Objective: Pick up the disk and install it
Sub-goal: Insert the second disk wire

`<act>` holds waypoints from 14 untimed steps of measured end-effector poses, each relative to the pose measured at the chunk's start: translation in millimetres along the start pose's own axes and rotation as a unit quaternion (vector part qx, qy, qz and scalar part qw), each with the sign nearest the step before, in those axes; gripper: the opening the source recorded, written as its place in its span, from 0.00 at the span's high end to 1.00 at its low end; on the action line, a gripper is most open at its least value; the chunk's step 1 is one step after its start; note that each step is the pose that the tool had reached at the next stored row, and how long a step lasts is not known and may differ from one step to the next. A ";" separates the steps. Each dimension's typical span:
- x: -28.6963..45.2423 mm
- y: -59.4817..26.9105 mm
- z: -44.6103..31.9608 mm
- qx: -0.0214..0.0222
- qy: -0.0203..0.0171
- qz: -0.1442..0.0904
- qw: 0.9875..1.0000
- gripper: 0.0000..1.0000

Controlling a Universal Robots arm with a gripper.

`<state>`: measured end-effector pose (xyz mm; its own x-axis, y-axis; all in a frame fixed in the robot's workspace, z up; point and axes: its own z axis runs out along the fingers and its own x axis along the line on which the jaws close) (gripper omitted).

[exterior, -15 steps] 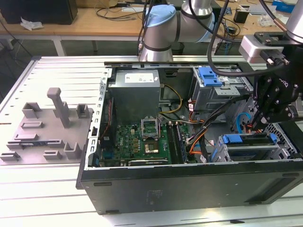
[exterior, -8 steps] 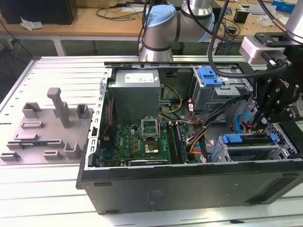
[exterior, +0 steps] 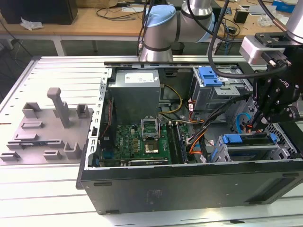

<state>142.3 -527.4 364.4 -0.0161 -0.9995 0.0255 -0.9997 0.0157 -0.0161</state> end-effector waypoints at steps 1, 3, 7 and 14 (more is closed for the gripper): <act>0.3 0.0 0.1 0.000 0.000 0.000 1.000 0.84; 1.7 0.0 0.2 0.000 -0.002 0.000 1.000 0.84; 4.4 -0.1 0.4 0.000 -0.006 0.000 1.000 0.84; 5.9 0.0 1.7 0.000 -0.013 0.000 1.000 0.84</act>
<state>142.3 -533.3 362.9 -0.0161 -0.9999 0.0004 -0.9997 0.0161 -0.0165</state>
